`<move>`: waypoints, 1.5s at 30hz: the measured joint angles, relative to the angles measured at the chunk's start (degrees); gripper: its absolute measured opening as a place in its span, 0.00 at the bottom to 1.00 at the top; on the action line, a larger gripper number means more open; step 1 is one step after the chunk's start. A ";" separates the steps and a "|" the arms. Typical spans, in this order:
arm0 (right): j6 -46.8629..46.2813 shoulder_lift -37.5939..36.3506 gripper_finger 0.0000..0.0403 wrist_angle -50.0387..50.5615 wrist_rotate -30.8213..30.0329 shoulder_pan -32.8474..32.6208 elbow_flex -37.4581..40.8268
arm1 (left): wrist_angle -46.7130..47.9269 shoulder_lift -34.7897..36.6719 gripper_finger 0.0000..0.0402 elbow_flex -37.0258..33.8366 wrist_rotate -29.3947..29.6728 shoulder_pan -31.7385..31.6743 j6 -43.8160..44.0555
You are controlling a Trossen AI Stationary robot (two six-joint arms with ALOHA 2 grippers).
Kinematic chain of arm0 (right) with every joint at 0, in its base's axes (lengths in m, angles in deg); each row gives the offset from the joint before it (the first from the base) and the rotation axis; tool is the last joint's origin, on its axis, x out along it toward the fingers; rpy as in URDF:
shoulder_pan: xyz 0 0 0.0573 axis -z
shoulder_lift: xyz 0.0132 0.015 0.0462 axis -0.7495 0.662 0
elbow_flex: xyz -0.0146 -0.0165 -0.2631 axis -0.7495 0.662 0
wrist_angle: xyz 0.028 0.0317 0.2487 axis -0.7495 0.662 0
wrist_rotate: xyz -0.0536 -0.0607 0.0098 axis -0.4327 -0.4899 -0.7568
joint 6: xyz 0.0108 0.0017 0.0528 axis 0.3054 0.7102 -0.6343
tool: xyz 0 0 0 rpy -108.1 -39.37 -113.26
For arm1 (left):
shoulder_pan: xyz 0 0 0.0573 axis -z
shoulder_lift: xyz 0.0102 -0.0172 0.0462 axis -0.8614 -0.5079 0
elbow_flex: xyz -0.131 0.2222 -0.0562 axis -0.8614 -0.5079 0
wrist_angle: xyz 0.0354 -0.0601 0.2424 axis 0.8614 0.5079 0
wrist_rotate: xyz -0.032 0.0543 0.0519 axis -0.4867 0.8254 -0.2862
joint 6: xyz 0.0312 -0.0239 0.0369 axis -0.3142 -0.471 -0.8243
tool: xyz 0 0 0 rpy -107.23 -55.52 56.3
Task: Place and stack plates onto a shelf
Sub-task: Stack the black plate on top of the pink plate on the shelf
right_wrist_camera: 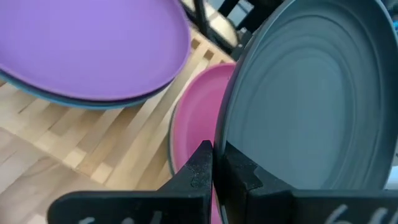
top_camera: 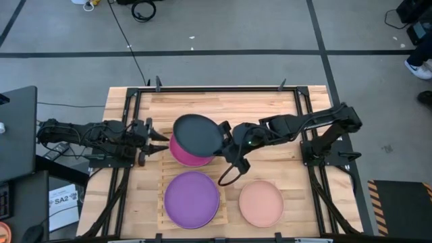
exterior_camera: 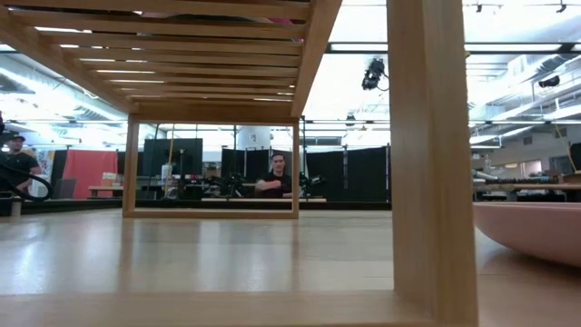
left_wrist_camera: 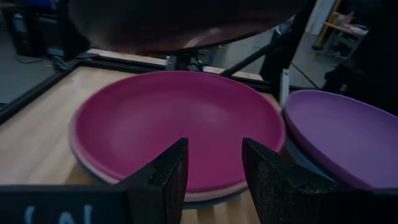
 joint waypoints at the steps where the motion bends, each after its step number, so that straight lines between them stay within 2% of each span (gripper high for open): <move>1: 0.00 0.16 0.05 0.27 0.24 0.00 0.00 | 0.07 0.00 0.39 0.00 -0.68 0.00 0.01; 14: -0.58 1.04 0.05 0.19 0.49 0.37 -0.02 | 1.32 0.04 0.39 2.25 -13.07 0.00 1.32; 25: -0.66 1.04 0.06 0.21 3.22 0.52 0.00 | 1.60 0.04 0.39 2.60 -22.87 0.00 4.62; 38: -0.63 1.02 0.06 -4.57 3.52 2.30 3.79 | 1.60 0.04 0.39 2.60 -23.56 0.00 4.70; 45: -0.66 1.02 0.06 -6.54 8.74 2.89 3.76 | 1.60 0.04 0.39 2.60 -23.56 0.00 4.72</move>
